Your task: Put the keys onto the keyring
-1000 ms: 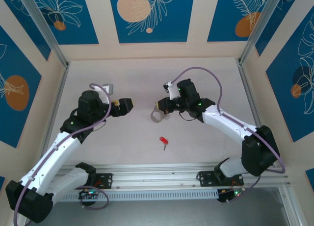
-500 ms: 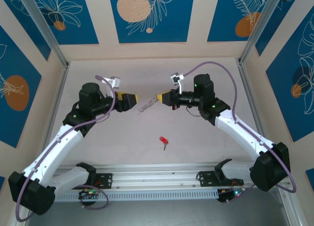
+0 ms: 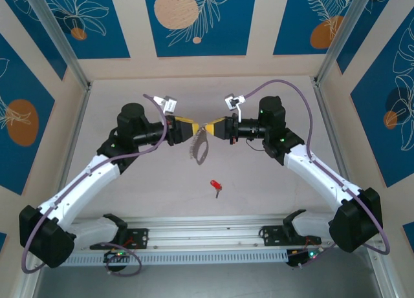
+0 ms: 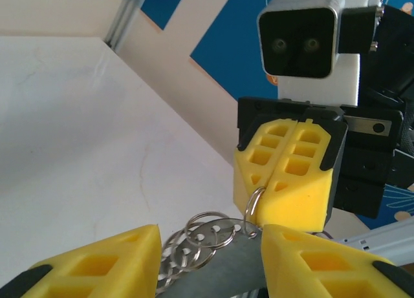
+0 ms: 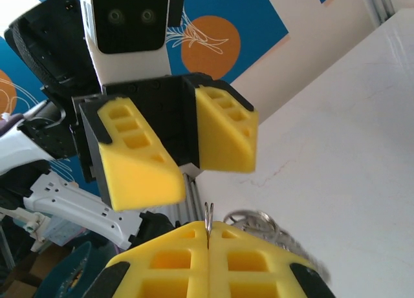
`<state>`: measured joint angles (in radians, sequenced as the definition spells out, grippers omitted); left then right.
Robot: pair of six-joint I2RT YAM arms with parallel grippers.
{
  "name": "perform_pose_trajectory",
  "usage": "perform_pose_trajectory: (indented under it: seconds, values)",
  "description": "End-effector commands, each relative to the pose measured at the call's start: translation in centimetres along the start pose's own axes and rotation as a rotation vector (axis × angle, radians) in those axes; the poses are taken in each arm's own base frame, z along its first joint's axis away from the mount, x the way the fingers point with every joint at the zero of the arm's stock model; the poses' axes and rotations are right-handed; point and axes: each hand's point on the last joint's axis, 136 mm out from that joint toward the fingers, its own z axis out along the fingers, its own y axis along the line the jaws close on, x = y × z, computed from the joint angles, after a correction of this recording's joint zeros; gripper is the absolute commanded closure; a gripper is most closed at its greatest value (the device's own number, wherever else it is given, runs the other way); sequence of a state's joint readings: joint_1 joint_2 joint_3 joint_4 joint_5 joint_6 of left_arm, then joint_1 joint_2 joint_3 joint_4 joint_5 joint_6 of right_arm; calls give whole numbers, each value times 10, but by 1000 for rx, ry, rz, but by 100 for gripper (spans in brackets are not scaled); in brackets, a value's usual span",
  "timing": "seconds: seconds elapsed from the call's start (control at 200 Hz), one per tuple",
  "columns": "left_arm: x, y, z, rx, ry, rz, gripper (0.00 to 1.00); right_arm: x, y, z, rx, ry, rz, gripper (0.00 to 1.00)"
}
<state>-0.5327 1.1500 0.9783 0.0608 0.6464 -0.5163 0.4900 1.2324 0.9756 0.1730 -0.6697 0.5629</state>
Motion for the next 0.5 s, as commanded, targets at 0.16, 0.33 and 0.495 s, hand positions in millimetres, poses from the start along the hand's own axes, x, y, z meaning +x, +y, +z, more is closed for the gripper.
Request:
perform_pose_trajectory:
  seconds: [0.16,0.33,0.495]
  values:
    - [-16,-24,5,66,-48,77,57,0,5,-1,-38,-10,15,100]
    - [-16,-25,9,75,-53,77,61,-1,5,-2,-42,-21,19,100]
    - [-14,-29,13,94,-58,76,65,-1,5,-2,-40,-25,23,100]
